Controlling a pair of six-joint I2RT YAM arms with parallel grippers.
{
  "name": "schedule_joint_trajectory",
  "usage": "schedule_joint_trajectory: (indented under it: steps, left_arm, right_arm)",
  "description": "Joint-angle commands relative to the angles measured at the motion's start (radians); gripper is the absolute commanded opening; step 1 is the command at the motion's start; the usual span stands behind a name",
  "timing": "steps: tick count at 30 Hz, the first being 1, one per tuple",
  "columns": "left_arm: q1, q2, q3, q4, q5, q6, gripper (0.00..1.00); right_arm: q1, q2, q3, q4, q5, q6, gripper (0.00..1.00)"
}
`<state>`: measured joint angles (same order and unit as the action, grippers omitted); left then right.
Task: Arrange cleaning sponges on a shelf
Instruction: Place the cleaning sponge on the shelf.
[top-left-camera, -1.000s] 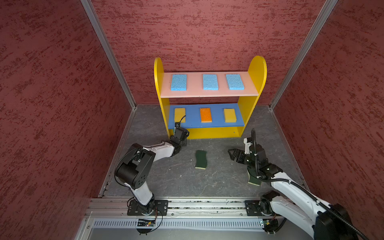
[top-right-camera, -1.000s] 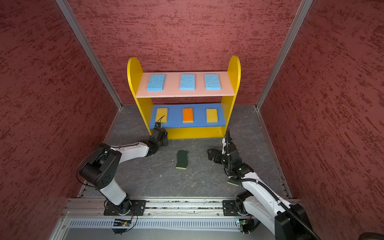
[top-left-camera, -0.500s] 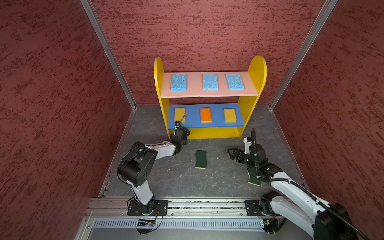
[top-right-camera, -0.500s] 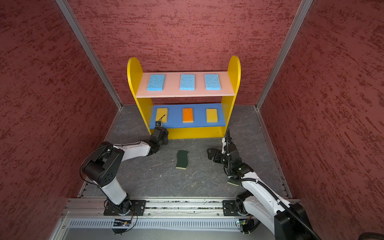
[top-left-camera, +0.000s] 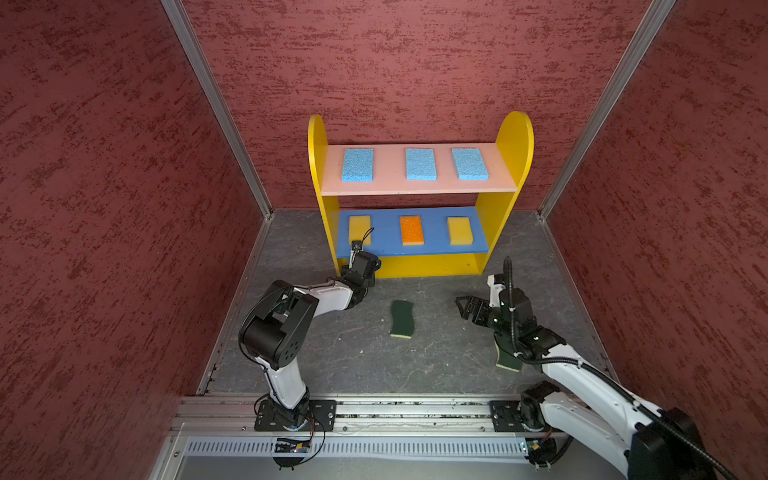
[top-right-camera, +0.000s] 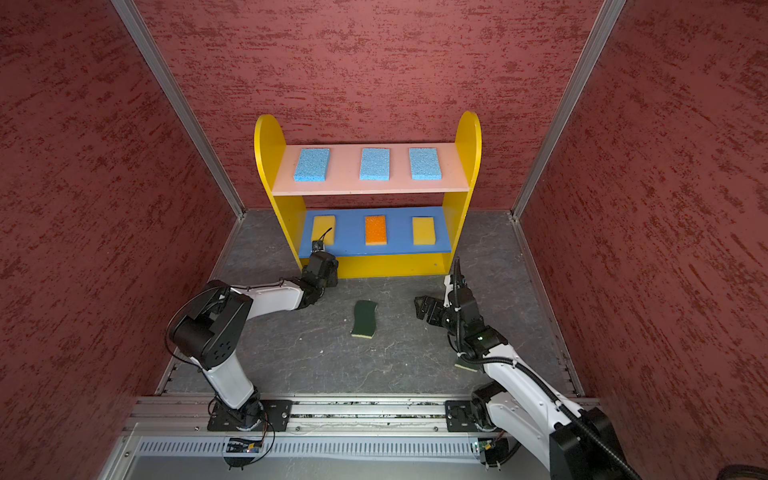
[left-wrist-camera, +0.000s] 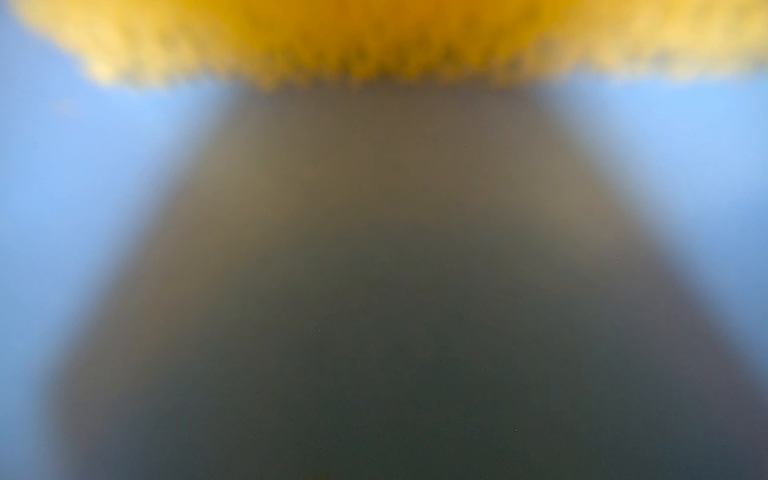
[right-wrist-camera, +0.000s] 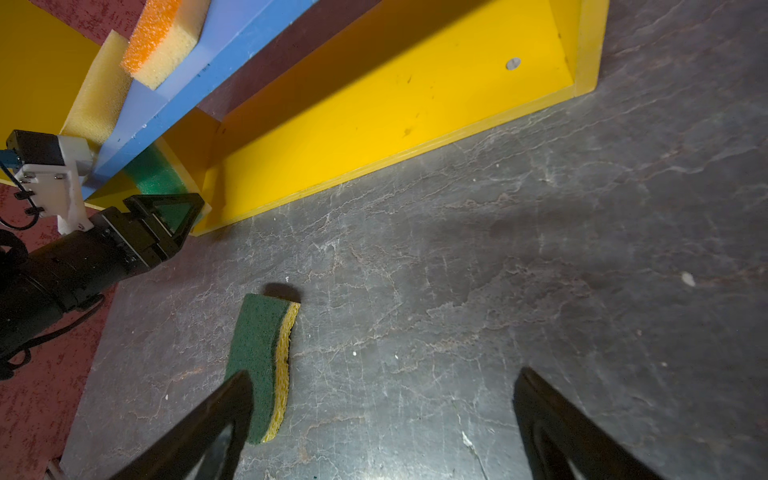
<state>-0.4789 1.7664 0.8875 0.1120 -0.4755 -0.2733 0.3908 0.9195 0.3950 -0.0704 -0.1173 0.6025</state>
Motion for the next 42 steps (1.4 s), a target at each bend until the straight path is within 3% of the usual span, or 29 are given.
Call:
schedule_joint_trajectory:
  steps: [1, 27, 42]
  left_arm:
    - [-0.002, 0.041, -0.003, -0.086, 0.000, 0.009, 0.65]
    - [0.003, 0.057, 0.026, -0.129, -0.017, -0.012, 0.75]
    - [-0.059, -0.143, -0.027, -0.175, -0.047, -0.023, 0.77]
  right_arm:
    - [-0.008, -0.019, -0.017, 0.009, 0.001, 0.012, 0.98]
    - [-0.007, -0.086, -0.025, -0.054, 0.031, 0.016, 0.97]
    - [-0.007, -0.123, -0.011, -0.088, 0.035, 0.003, 0.97]
